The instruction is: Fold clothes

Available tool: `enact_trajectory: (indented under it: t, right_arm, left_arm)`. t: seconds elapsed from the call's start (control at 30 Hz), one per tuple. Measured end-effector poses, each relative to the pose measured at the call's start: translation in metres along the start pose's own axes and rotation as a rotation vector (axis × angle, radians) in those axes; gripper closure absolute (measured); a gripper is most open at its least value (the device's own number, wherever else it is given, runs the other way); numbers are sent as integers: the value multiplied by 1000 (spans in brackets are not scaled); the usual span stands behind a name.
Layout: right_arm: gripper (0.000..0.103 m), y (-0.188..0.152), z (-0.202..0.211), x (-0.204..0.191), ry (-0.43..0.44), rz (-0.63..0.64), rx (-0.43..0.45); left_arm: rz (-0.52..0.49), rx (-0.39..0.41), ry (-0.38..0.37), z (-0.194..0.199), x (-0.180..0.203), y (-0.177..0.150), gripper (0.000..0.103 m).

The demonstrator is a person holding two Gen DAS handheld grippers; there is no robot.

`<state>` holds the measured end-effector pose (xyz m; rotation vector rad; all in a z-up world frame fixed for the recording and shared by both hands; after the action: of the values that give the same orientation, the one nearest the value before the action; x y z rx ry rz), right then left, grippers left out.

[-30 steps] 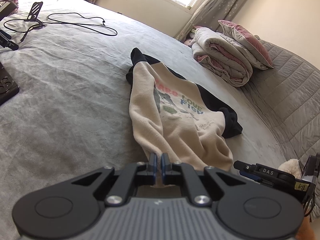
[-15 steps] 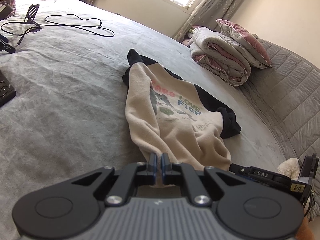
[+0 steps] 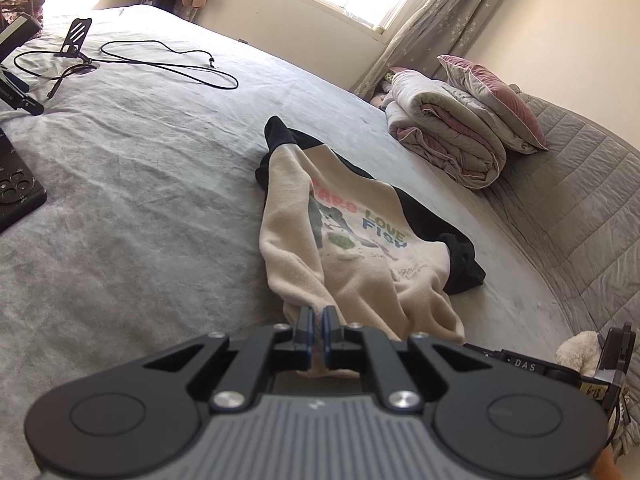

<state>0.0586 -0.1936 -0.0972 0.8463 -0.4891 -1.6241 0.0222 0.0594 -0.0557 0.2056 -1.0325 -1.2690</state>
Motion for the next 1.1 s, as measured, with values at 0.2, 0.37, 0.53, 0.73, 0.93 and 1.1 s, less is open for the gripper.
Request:
enact_trajectory:
  t: [0.2, 0.37, 0.53, 0.73, 0.93, 1.1]
  right_arm:
    - [53, 1, 1, 1, -1, 0, 6]
    - [53, 7, 5, 8, -11, -14, 19]
    - [53, 17, 9, 19, -32, -11, 37]
    - [53, 24, -7, 19, -15, 72, 9]
    - [53, 25, -27, 8, 70, 107, -23]
    - [84, 21, -34, 0, 128, 73, -18]
  left_arm:
    - [23, 10, 20, 3, -9, 4, 99]
    - [48, 15, 44, 6, -19, 7, 99]
    - [71, 7, 76, 6, -31, 8, 99]
    - [127, -50, 98, -8, -48, 7, 97]
    - [162, -107, 132, -30, -58, 2, 84]
    - [163, -151, 165, -49, -62, -4, 86]
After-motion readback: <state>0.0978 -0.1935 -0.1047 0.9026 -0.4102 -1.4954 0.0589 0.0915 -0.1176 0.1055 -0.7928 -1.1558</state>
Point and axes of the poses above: each gripper's, at about its wrist camera, not at the fingertips, and z roughly against the way its jaws point, x to its right, y to its top, the point moved 10 cm from there along -z, roughly the way its jaws point, and after that the axes turned 5 degrees about z, right-handed, at the moved point
